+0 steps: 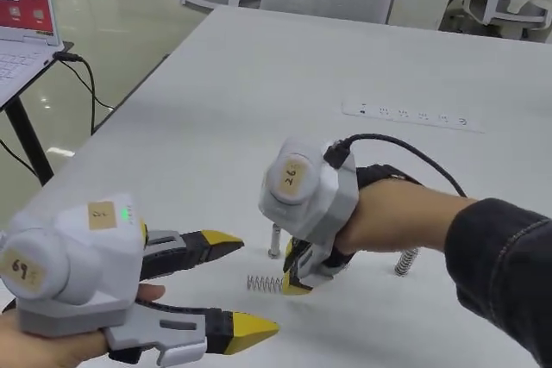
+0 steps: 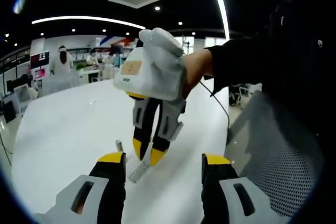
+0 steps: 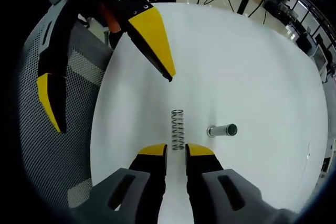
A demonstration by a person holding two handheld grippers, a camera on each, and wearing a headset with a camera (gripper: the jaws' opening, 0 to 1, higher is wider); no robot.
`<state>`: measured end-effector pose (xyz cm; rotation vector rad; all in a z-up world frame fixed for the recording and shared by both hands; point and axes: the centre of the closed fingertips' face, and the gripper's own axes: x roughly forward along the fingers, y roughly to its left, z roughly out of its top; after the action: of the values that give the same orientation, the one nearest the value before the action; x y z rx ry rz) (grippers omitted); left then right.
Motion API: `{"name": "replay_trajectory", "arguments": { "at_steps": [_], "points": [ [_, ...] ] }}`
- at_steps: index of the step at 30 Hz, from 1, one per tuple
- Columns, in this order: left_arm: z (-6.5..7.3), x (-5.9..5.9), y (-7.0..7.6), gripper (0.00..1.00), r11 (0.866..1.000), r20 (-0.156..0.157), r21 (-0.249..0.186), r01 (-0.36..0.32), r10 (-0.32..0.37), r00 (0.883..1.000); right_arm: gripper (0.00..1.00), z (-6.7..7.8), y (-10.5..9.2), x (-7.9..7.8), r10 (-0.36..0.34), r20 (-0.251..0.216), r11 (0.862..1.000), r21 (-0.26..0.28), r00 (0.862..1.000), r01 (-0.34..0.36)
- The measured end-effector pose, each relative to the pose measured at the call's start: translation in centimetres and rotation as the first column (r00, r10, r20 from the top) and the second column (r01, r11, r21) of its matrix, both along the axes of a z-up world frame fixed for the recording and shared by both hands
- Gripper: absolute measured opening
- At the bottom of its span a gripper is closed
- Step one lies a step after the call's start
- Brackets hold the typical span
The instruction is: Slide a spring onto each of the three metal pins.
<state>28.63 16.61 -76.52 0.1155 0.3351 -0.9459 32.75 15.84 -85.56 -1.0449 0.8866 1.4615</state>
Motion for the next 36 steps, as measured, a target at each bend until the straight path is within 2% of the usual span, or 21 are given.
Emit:
{"name": "replay_trajectory", "arguments": {
  "at_steps": [9,14,25,32,36],
  "points": [
    [-0.1,0.0,0.1,0.53,1.000,0.000,0.003,-0.001,0.001,1.000,0.08,-1.2,0.1,-0.2,0.006,0.006,1.000,-0.025,1.000,-0.006],
    [0.0,0.1,0.1,0.53,1.000,0.002,0.003,-0.004,0.004,1.000,0.08,-1.0,0.1,-0.3,0.004,0.004,1.000,-0.015,1.000,-0.003],
    [-0.2,0.1,0.0,0.52,1.000,0.000,0.011,0.010,-0.010,1.000,0.08,2.4,-0.9,-1.3,0.006,-0.002,1.000,0.014,1.000,-0.006],
    [0.0,0.2,-0.2,0.47,1.000,0.005,0.014,0.023,-0.023,1.000,0.08,5.2,-2.0,-2.3,0.027,0.009,0.999,0.032,1.000,-0.027],
    [0.2,0.2,-0.5,0.41,0.999,0.010,0.015,0.039,-0.039,0.999,0.08,6.4,-2.4,-3.2,0.045,0.006,0.998,0.047,0.999,-0.045]
  ]
}}
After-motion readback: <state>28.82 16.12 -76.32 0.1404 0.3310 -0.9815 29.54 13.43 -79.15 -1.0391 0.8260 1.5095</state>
